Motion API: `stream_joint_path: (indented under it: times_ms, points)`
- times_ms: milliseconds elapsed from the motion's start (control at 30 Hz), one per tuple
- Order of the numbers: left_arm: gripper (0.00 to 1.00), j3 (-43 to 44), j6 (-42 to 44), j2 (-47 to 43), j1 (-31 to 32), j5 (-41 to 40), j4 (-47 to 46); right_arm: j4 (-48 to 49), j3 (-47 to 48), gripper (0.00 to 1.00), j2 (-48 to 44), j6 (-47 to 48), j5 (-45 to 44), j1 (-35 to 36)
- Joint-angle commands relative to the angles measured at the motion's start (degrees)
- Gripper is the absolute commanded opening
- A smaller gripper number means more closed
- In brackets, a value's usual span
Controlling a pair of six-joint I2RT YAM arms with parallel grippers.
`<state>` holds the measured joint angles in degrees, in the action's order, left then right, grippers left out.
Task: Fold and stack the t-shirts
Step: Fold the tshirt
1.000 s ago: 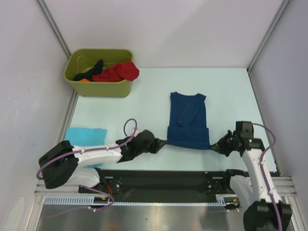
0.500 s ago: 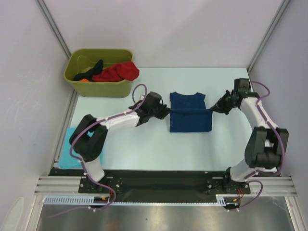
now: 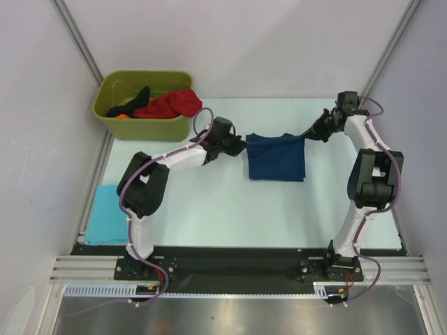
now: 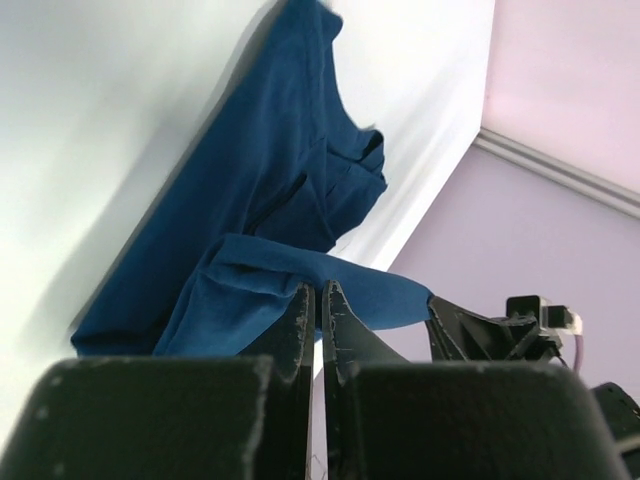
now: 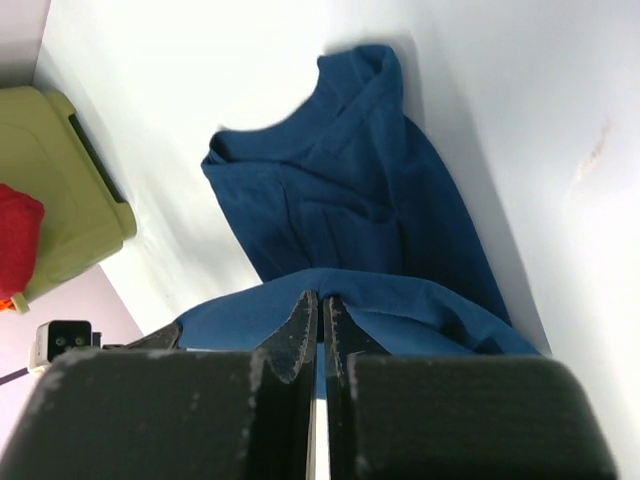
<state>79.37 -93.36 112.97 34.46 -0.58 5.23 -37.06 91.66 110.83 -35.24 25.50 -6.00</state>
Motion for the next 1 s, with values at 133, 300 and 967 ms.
stream_joint_path:
  times_ms: [133, 300, 967]
  points:
    - [0.00, 3.77, 1.16, 3.74, -3.87, 2.33, -2.95, 0.67, 7.83, 0.00, 5.54, 0.00, 1.75, 0.37]
    - [0.00, 6.40, 1.78, 6.03, -5.54, 2.69, -4.96, -0.12, 11.52, 0.00, 8.35, -0.09, 2.01, 1.08]
    - [0.00, 18.71, 2.13, 17.54, -8.00, 8.31, -6.39, -0.82, 22.25, 0.00, 19.16, -1.32, 4.82, 0.73]
